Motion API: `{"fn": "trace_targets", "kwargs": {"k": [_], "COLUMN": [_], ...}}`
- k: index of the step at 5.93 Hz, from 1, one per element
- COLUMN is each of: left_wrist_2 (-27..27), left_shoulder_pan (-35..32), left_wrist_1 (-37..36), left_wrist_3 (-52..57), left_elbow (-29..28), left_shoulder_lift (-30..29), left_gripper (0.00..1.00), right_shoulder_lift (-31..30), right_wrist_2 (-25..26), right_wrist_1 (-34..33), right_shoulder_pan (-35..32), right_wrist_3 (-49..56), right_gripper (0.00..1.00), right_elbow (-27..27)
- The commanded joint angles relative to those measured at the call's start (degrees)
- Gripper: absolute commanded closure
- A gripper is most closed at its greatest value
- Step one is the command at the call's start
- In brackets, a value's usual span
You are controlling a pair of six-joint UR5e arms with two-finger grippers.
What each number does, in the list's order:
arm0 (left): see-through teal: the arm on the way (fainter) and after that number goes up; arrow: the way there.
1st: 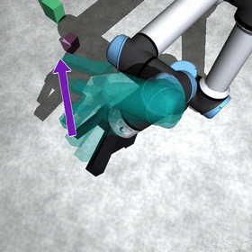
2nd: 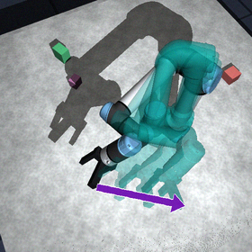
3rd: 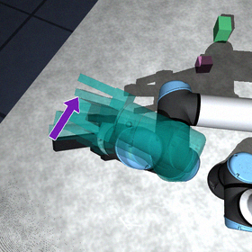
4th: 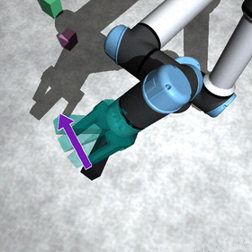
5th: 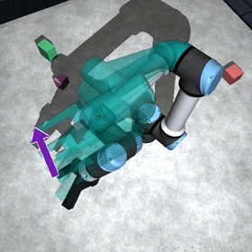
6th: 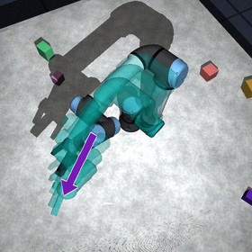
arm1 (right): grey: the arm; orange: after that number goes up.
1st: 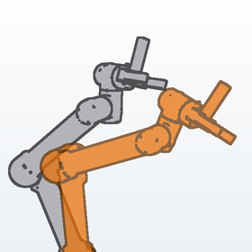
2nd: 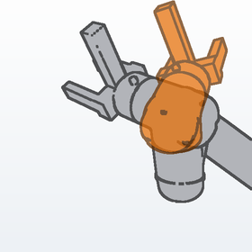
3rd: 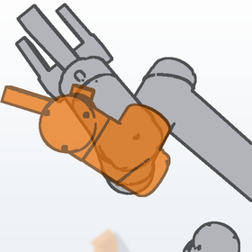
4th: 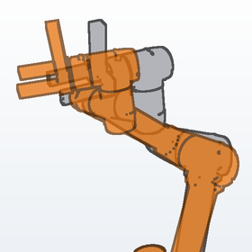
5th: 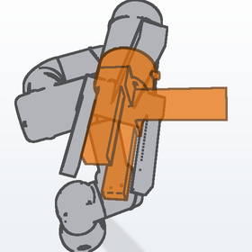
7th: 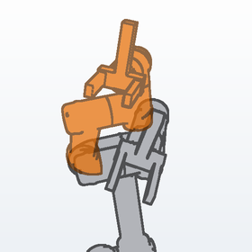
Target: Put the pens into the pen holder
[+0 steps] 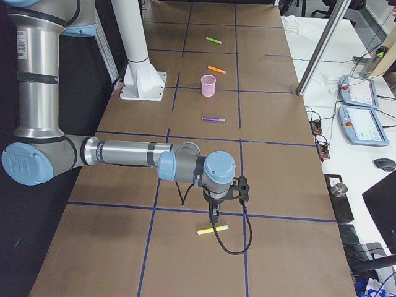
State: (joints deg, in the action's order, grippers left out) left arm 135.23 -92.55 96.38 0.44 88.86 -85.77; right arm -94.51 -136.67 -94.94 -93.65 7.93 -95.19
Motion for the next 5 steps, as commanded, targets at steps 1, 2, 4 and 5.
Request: {"fn": "trace_targets", "kwargs": {"k": [1, 2, 4, 5], "left_wrist_2": [0.30, 0.47, 0.39, 0.39], "left_shoulder_pan": [0.00, 0.00, 0.26, 3.31], "left_wrist_1": [0.39, 0.65, 0.48, 0.39], "left_wrist_3": [0.00, 0.09, -0.53, -0.61], "left_elbow": [0.08, 0.26, 1.13, 3.14], "left_shoulder_lift": [0.08, 0.08, -0.44, -1.14], "left_gripper": [0.00, 0.00, 0.00, 0.00], "right_shoulder_lift": [0.03, 0.03, 0.03, 0.29], "right_wrist_2": [0.00, 0.00, 0.00, 0.00], "right_wrist_1": [0.01, 0.01, 0.01, 0.01], "right_shoulder_pan": [0.05, 0.05, 0.05, 0.05], "right_wrist_3": [0.07, -0.02, -0.11, -0.11], "right_gripper": [0.00, 0.00, 0.00, 0.00], "right_elbow": [0.01, 0.01, -0.08, -0.08]}}
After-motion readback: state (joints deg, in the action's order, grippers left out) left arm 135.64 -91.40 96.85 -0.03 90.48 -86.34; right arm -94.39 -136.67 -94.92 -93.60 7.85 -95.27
